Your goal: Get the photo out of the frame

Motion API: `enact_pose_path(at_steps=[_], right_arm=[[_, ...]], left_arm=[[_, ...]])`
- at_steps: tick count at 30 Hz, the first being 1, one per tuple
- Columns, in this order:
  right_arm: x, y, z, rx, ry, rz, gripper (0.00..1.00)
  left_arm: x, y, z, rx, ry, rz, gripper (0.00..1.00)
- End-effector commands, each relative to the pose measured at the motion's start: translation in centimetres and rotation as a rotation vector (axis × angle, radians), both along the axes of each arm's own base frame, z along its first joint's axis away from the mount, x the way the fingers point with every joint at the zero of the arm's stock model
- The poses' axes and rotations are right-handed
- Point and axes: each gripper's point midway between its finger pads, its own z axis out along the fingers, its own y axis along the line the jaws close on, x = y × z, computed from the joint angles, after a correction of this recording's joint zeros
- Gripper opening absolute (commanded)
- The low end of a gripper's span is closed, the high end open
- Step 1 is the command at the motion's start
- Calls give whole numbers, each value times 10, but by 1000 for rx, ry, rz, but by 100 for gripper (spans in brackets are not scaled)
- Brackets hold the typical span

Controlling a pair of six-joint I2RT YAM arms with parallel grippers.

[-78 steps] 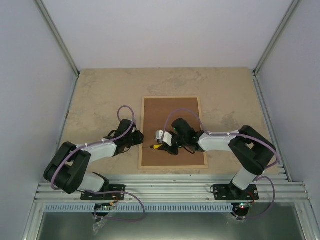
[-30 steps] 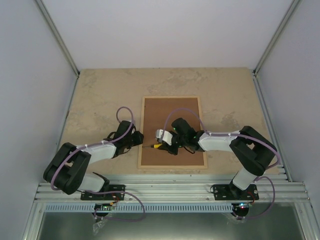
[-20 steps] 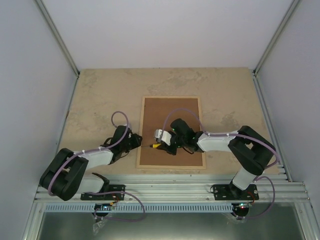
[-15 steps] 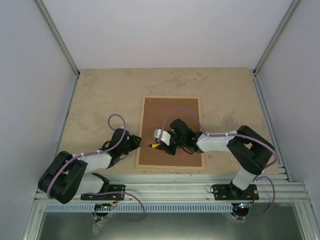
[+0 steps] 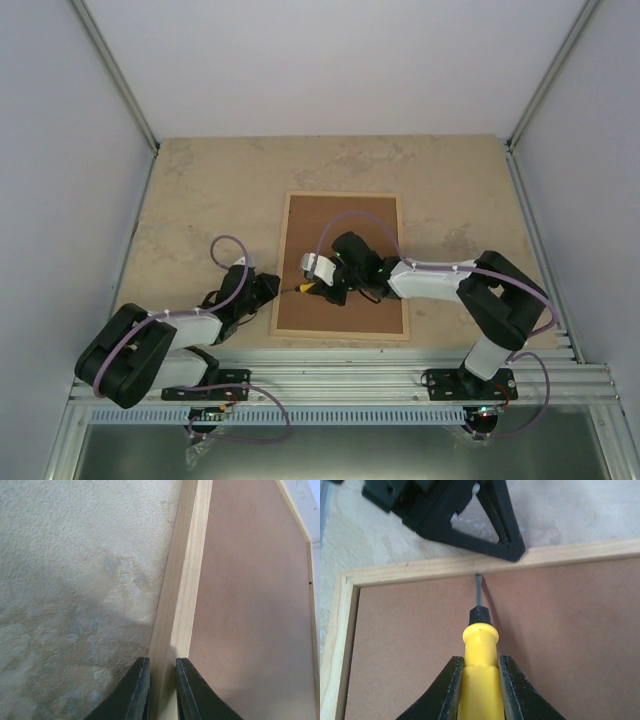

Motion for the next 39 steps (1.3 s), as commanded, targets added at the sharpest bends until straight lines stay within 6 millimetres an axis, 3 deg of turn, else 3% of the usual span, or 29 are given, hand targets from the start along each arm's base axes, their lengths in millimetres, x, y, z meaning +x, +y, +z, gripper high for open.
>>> enact_pose_path(at_steps=[1, 11, 28, 39], right_arm=[[9, 36, 44, 115, -82, 29, 1], [6, 68, 74, 176, -89, 50, 0], [-8, 100, 78, 263, -55, 94, 1], [-15, 104, 79, 343, -25, 88, 0]], left_arm=[[-33, -21, -14, -66, 103, -111, 16], [-36, -20, -9, -83, 82, -96, 14], [-42, -20, -9, -113, 75, -91, 13], [-45, -19, -9, -121, 70, -76, 13]])
